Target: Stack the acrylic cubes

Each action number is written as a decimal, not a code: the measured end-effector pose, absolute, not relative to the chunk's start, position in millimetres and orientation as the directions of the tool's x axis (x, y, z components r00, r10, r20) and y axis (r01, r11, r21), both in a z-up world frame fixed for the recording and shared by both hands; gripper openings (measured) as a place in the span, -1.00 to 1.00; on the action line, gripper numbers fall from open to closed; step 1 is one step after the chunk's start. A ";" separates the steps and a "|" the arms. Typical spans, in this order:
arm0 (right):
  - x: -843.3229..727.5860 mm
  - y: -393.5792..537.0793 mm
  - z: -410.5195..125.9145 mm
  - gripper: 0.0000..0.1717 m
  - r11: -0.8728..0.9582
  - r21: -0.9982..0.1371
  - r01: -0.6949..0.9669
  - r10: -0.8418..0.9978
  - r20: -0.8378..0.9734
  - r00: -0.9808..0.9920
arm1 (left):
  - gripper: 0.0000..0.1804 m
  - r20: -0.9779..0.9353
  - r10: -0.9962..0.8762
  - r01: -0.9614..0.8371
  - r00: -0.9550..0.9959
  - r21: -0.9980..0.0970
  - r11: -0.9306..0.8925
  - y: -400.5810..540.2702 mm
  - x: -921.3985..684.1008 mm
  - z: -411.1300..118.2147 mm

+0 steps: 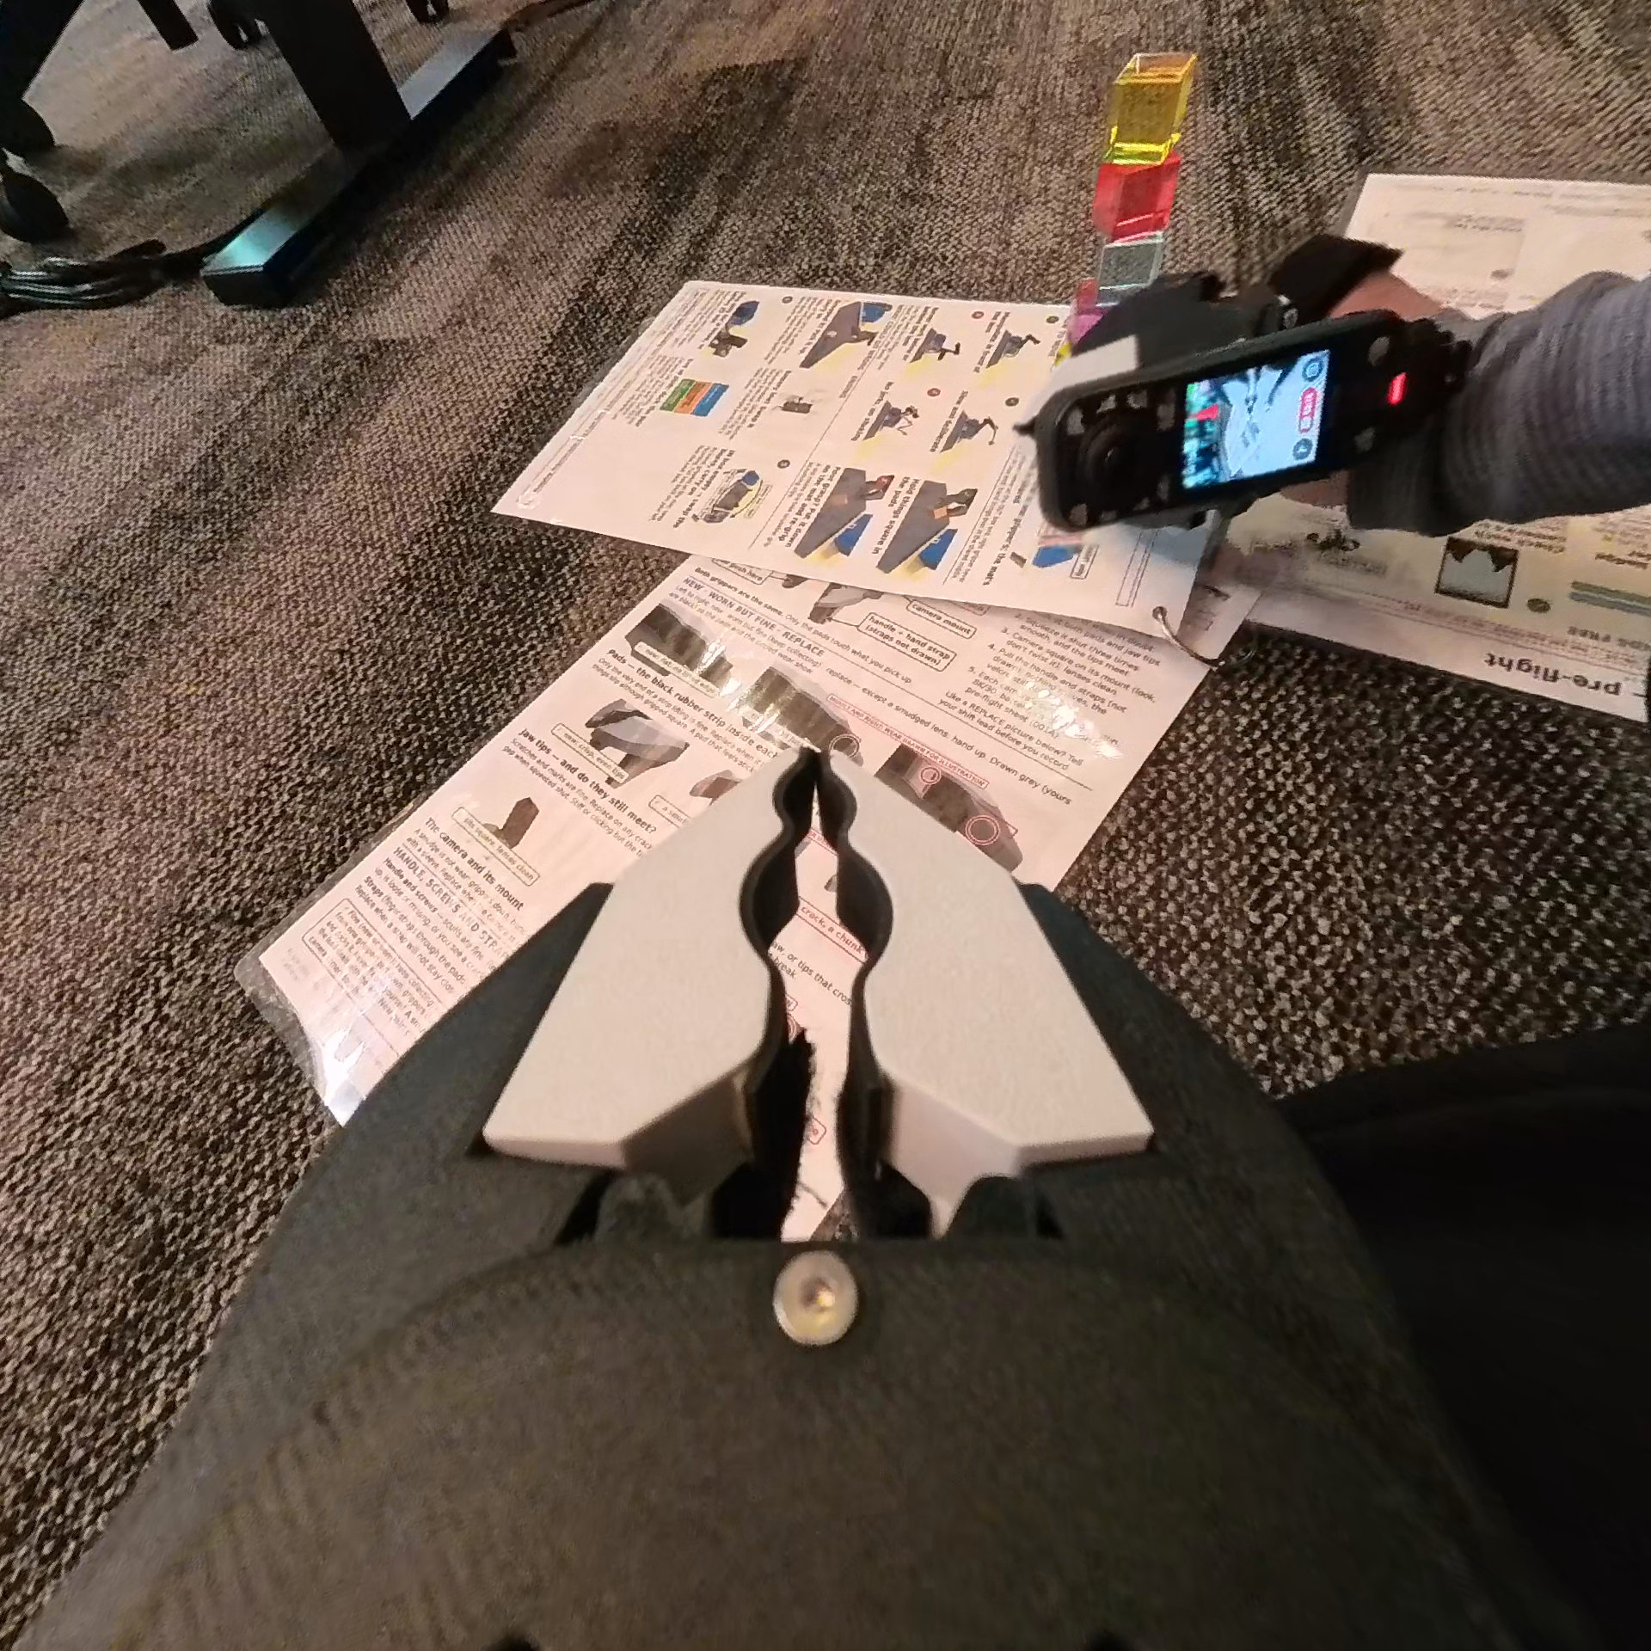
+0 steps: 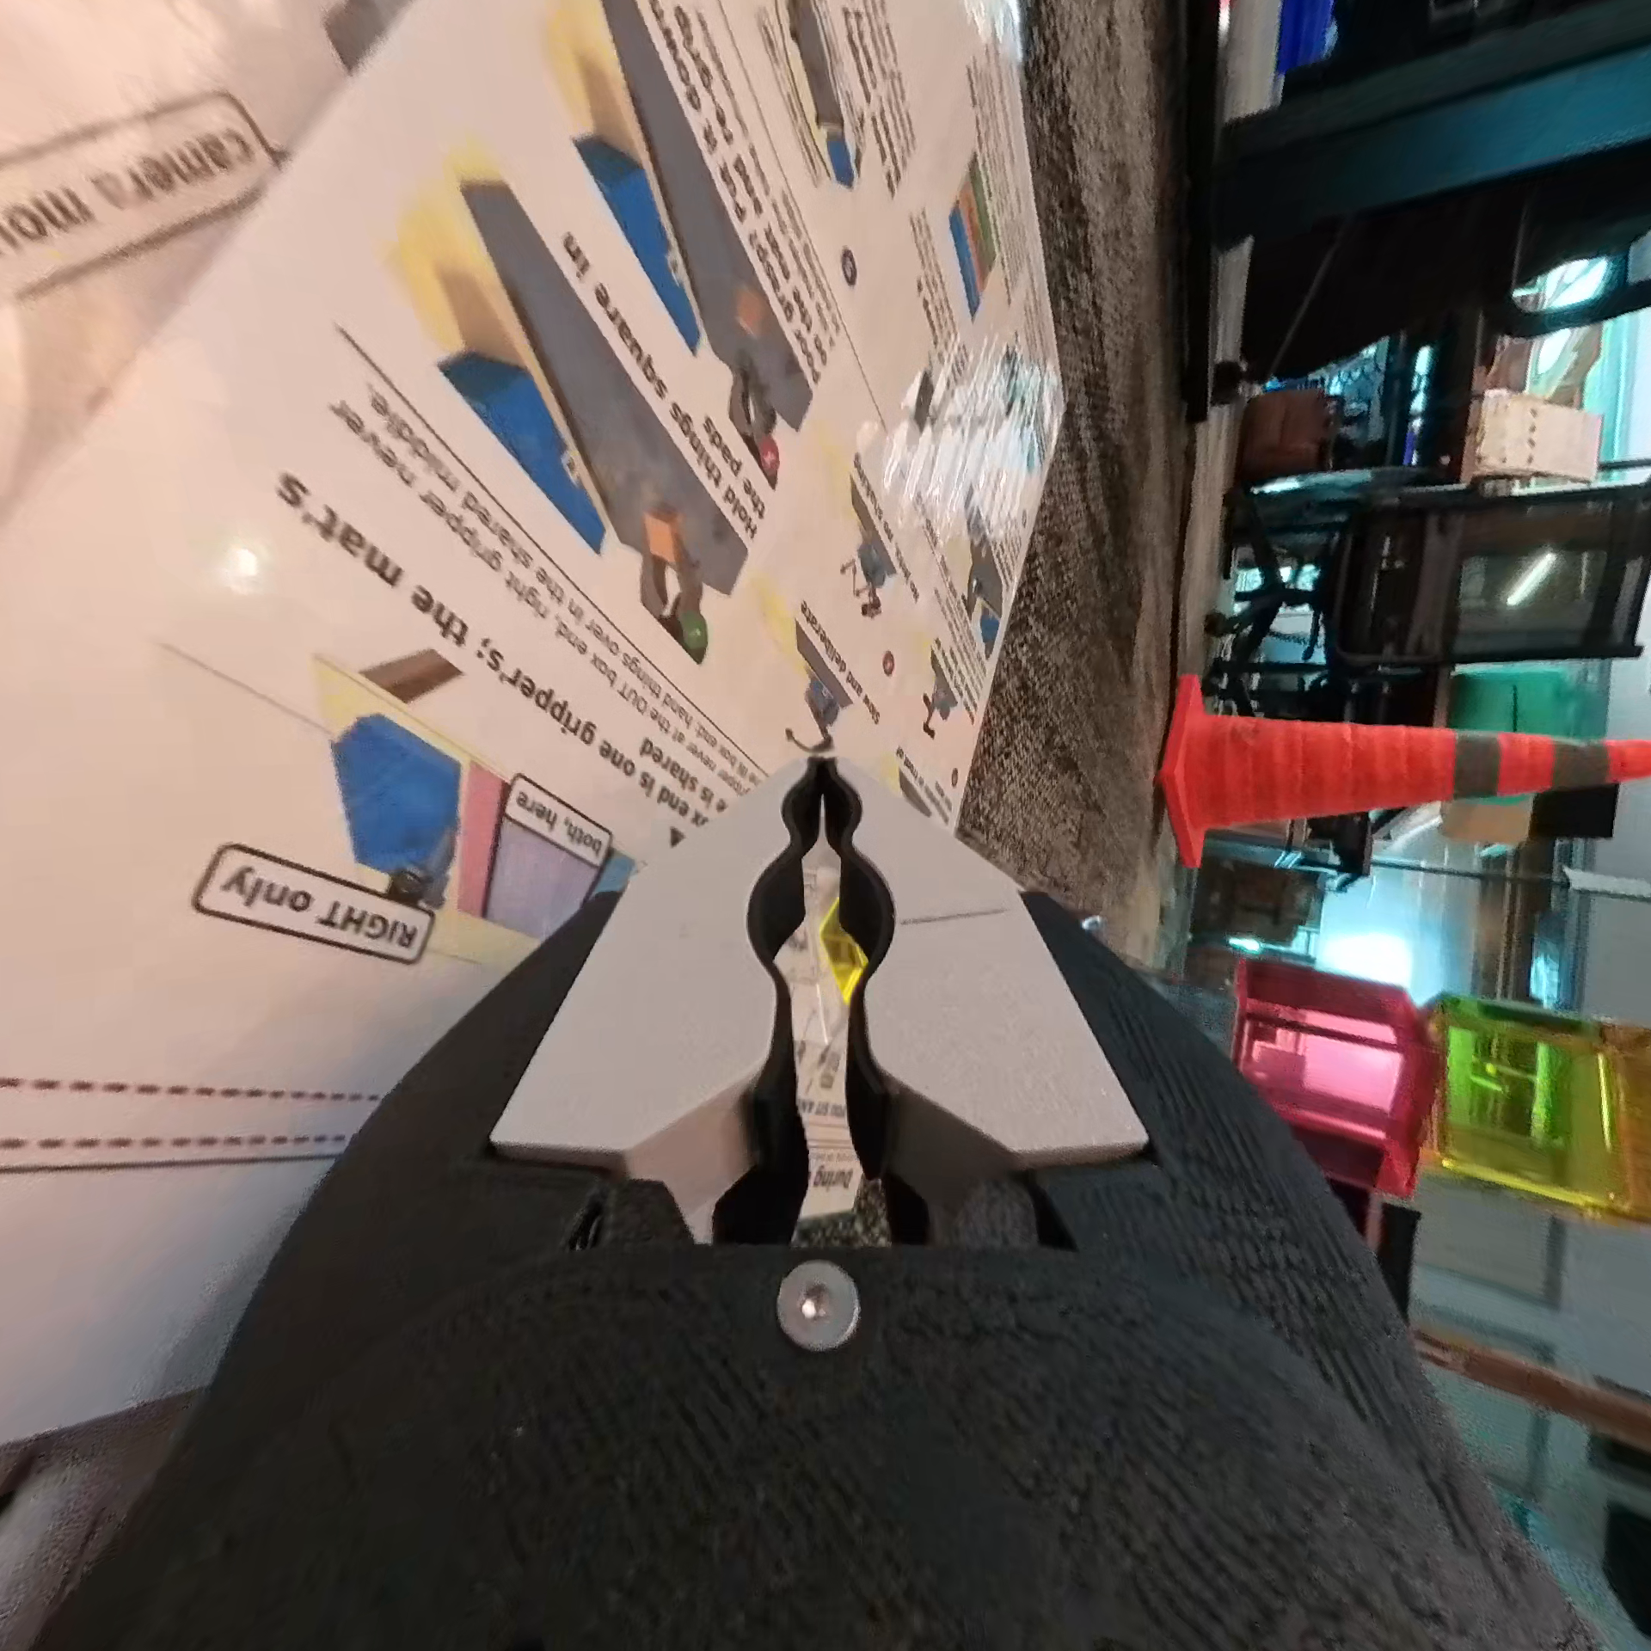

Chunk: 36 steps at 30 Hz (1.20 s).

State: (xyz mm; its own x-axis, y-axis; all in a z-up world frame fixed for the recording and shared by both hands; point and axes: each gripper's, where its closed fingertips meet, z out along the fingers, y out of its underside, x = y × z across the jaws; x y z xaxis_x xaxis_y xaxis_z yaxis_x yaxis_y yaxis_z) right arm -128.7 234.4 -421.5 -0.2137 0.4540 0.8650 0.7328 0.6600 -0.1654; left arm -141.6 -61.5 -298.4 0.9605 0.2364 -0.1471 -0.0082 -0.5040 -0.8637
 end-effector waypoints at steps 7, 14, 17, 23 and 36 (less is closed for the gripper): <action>-116.5 247.9 -416.8 -1.00 0.609 -0.166 0.775 0.460 0.871 -0.175 | -1.00 -0.147 0.238 -0.009 0.960 -0.866 -0.501 -62.1 -141.4 -297.4; -110.6 256.9 -413.3 -1.00 0.558 -0.195 0.807 0.487 0.864 -0.127 | -1.00 -0.147 0.239 -0.008 0.960 -0.867 -0.499 -62.4 -141.5 -296.9; -106.7 261.2 -412.6 -1.00 0.538 -0.205 0.818 0.495 0.862 -0.109 | -1.00 -0.147 0.240 -0.008 0.960 -0.867 -0.498 -62.4 -141.5 -296.9; -93.8 275.4 -403.0 -1.00 0.461 -0.264 0.847 0.521 0.854 -0.017 | -1.00 -0.144 0.241 -0.006 0.960 -0.868 -0.497 -62.5 -141.8 -296.7; -30.5 310.4 -404.0 -1.00 0.159 -0.443 0.882 0.646 0.722 0.246 | -1.00 -0.139 0.244 -0.002 0.960 -0.873 -0.487 -62.7 -141.9 -294.7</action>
